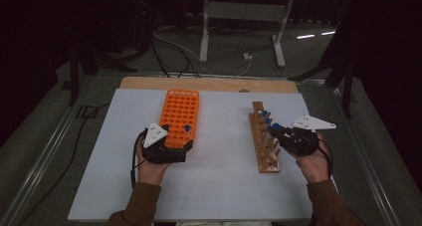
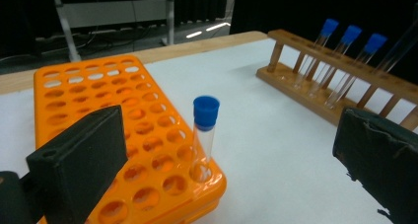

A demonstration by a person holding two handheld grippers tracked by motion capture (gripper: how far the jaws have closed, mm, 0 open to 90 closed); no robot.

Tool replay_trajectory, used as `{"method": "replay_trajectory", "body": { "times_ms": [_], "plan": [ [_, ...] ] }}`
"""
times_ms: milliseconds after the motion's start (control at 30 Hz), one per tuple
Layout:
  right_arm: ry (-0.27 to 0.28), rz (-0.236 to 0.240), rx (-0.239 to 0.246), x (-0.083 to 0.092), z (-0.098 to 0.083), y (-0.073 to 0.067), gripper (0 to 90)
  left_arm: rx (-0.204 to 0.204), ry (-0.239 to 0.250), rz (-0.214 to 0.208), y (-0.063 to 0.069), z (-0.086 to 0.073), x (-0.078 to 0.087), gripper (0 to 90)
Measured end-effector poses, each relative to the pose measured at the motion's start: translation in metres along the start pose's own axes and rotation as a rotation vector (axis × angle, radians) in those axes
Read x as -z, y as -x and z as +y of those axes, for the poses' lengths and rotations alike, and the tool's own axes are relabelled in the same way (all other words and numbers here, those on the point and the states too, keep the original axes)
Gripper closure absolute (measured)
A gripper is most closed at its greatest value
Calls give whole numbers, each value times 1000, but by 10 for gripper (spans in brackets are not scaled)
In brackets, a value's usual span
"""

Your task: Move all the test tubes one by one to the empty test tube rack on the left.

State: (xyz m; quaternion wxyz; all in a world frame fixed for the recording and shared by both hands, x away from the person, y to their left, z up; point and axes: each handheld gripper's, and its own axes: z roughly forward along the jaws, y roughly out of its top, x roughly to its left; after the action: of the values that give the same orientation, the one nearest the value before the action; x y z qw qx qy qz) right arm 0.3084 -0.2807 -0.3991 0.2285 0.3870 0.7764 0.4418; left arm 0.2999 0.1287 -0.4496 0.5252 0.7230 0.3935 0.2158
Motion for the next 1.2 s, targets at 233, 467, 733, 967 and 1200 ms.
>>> {"method": "replay_trajectory", "body": {
  "times_ms": [233, 467, 733, 967, 1200],
  "plan": [
    [19, 19, 24, 4, 16, -7, 767, -25, 17, -15, 9, 9, 2, 13],
    [11, 56, 42, -5, 24, -18, 766, -41, 16, -30, 16, 13, 0, 15],
    [5, 98, 43, -18, 28, -30, 766, -45, 20, -46, 22, 15, -5, 16],
    [6, 135, 55, -28, 34, -44, 765, -58, 23, -55, 30, 18, -7, 16],
    [3, 170, 70, -37, 41, -59, 765, -78, 25, -78, 37, 20, -9, 56]
  ]
}}
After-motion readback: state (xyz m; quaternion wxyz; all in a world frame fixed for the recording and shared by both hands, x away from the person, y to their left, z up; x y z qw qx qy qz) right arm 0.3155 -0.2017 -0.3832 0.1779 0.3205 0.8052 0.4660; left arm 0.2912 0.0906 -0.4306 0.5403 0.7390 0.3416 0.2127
